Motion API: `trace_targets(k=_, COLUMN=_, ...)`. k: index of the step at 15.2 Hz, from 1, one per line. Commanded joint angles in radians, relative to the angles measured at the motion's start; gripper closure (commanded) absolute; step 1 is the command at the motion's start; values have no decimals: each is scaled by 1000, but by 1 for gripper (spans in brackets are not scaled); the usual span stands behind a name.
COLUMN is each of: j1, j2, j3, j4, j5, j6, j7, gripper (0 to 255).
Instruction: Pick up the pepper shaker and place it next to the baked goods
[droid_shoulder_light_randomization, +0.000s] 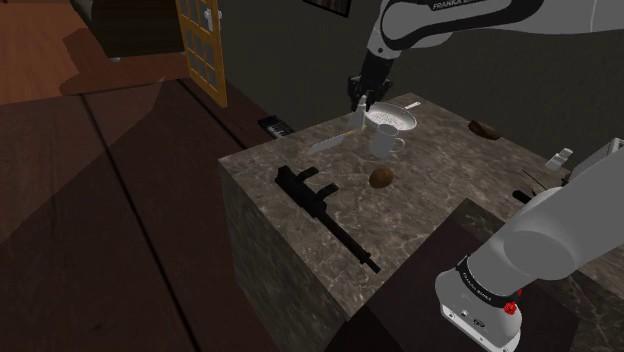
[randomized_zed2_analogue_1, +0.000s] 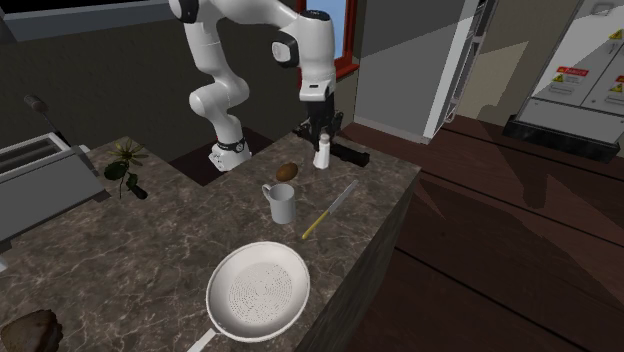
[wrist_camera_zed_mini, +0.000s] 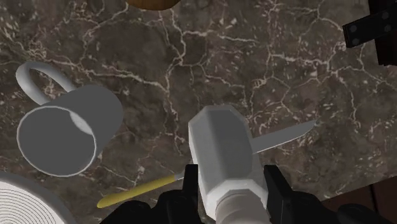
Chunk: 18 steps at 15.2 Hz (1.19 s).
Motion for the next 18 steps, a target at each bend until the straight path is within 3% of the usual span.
trace_targets(k=1, j1=0, j2=-3, j3=0, j4=24, j5=0, j6=-27, j7=1, gripper=255)
trace_targets(k=8, j1=0, j2=-15, j3=0, j4=94, j5=-1, j6=-109, j7=2, gripper=255)
trace_targets(k=18, j1=-100, j2=-82, j3=-145, j4=29, j5=-13, j6=-115, j7=-237, gripper=255)
